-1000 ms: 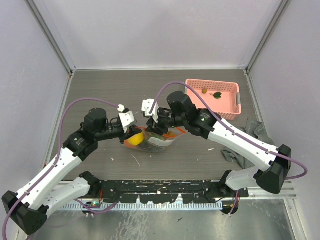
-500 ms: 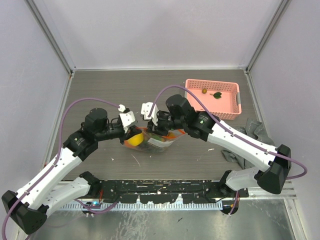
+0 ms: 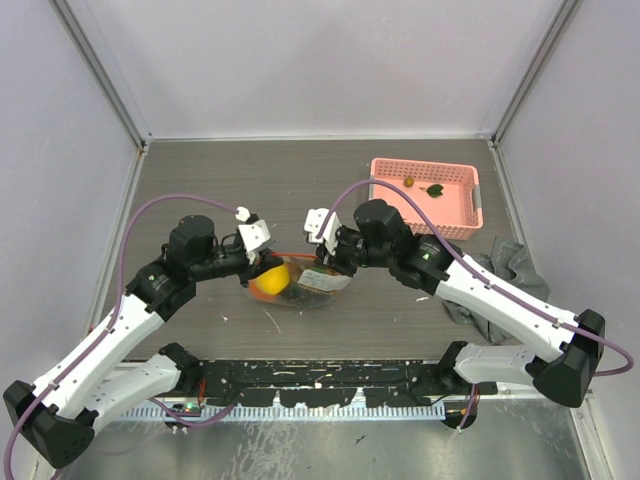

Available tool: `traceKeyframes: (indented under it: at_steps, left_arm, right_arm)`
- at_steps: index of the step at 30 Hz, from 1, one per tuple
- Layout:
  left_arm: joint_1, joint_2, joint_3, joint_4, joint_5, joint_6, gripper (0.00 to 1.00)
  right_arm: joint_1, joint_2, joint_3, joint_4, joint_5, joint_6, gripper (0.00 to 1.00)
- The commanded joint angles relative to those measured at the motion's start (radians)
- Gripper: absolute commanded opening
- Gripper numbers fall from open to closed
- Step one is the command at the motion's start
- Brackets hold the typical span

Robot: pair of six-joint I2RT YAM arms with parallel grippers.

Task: Place the food in the zip-top bag and seal the zipper
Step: Zip the zipper food storage bag.

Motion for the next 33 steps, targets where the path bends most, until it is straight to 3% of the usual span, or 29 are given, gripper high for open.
traceKeyframes:
  at_steps: [1,14,26,33]
  left_arm:
    - [0.024,-0.010,0.062,0.041,-0.038,-0.009,0.00]
    - [0.052,-0.004,0.068,0.041,-0.111,-0.015,0.00]
    - [0.074,0.012,0.073,0.043,-0.164,-0.018,0.00]
    - [0.082,0.119,0.160,0.084,-0.244,-0.015,0.00]
  right_arm:
    - [-0.032,-0.059,-0.026,-0.047,0.098,0.032,0.01]
    - [-0.170,-0.167,-0.125,-0.066,0.206,0.141,0.00]
    - [-0.355,-0.143,-0.156,-0.086,0.300,0.248,0.00]
    - [-0.394,0.017,0.022,-0.011,0.257,0.238,0.00]
